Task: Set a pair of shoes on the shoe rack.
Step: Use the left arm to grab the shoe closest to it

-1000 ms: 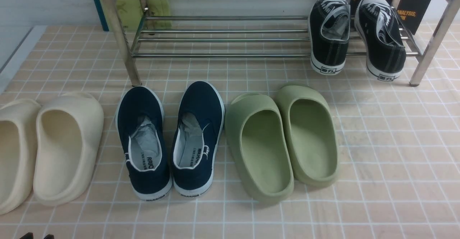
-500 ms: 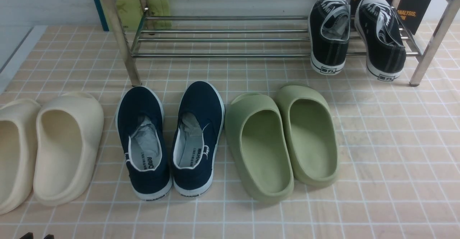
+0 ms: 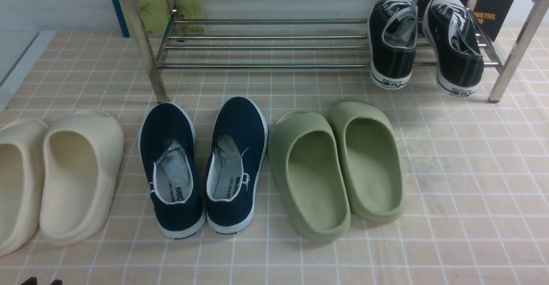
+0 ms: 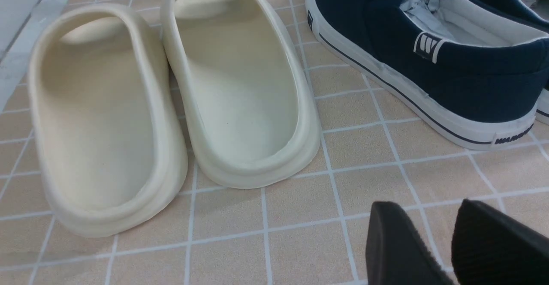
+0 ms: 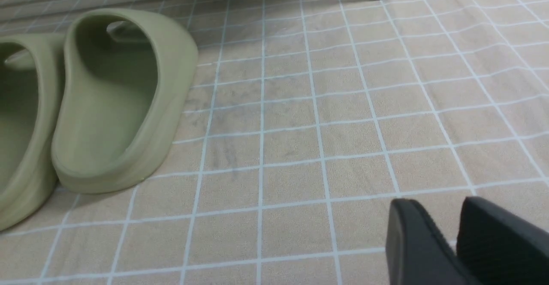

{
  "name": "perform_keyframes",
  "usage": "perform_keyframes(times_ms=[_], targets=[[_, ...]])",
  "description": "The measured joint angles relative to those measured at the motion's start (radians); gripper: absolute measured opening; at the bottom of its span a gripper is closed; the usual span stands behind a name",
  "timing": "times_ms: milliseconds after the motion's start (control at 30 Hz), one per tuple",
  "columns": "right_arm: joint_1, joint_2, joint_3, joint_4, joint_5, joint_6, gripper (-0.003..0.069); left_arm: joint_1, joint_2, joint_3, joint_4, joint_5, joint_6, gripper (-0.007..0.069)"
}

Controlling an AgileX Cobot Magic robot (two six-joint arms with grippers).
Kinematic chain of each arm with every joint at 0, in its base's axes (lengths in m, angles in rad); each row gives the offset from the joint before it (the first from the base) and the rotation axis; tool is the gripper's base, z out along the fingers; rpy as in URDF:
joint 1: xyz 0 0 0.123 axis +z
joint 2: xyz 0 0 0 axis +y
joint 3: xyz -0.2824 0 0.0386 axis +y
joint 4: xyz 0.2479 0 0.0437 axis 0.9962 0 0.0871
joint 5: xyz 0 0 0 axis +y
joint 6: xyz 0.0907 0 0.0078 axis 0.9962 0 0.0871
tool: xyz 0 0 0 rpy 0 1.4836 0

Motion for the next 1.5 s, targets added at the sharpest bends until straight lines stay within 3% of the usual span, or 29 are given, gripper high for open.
perform_keyframes(times_ms=[300,633,733,800,867,933,1000,1133,1167,1300,1500], targets=[[0.0,0.0,0.0,0.0,0.0,0.0,0.0178,0.0,0.0,0.005,-0.005,-0.079,0.0,0.0239],[0.0,0.0,0.0,0.0,0.0,0.0,0.0195,0.0,0.0,0.006,-0.007,-0.796,-0.027,0.0239],[0.0,0.0,0.0,0.0,0.0,0.0,0.0197,0.0,0.0,0.006,-0.007,-0.948,-0.1,0.0239],[0.0,0.0,0.0,0.0,0.0,0.0,0.02,0.0,0.0,0.006,-0.019,-1.12,-0.253,0.0239],[0.0,0.0,0.0,0.0,0.0,0.0,0.0205,0.0,0.0,-0.013,-0.025,-1.182,-0.373,0.0239],[0.0,0.0,0.0,0.0,0.0,0.0,0.0208,0.0,0.0,-0.095,-0.019,-1.114,-0.475,0.0224],[0.0,0.0,0.0,0.0,0.0,0.0,0.0211,0.0,0.012,-0.217,-0.01,-0.948,-0.507,0.019],[0.0,0.0,0.0,0.0,0.0,0.0,0.0218,0.0,0.1,-0.453,0.031,-0.567,-0.446,0.0098],[0.0,0.0,0.0,0.0,0.0,0.0,0.0218,0.0,0.196,-0.558,0.05,-0.362,-0.377,0.004],[0.0,0.0,0.0,0.0,0.0,0.0,0.022,0.0,0.388,-0.622,0.064,-0.167,-0.31,0.0002],[0.0,0.0,0.0,0.0,0.0,0.0,0.0227,0.0,0.699,-0.638,-0.01,-0.009,-0.336,0.0002]])
